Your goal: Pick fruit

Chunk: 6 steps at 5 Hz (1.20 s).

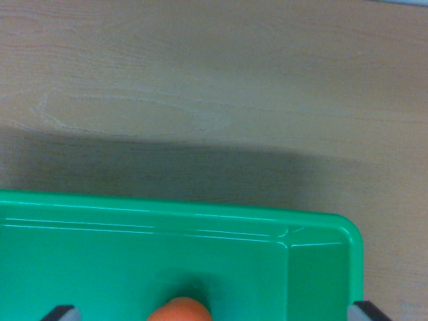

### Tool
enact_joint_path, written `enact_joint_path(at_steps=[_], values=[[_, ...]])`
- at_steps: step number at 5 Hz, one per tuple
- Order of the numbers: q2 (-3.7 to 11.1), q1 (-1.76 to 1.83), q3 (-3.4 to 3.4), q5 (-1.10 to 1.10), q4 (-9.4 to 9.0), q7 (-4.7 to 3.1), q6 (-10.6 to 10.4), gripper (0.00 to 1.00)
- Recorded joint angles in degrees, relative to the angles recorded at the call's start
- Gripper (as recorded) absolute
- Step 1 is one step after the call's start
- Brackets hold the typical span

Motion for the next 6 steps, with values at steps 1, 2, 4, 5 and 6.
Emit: enact_joint_path(at_steps=[1, 2, 4, 5, 6], values=[[0.74, -0.10, -0.02, 0.37, -2.09, -1.15, -2.4, 0.00], [0.74, -0.10, -0.02, 0.37, -2.09, -1.15, -2.4, 0.00], [1.60, -0.21, -0.03, 0.80, -4.51, -2.47, -5.1, 0.00], [2.40, -0.32, -0.05, 1.21, -6.76, -3.71, -7.6, 0.00], [2.40, -0.32, -0.05, 1.21, -6.76, -3.71, -7.6, 0.00]])
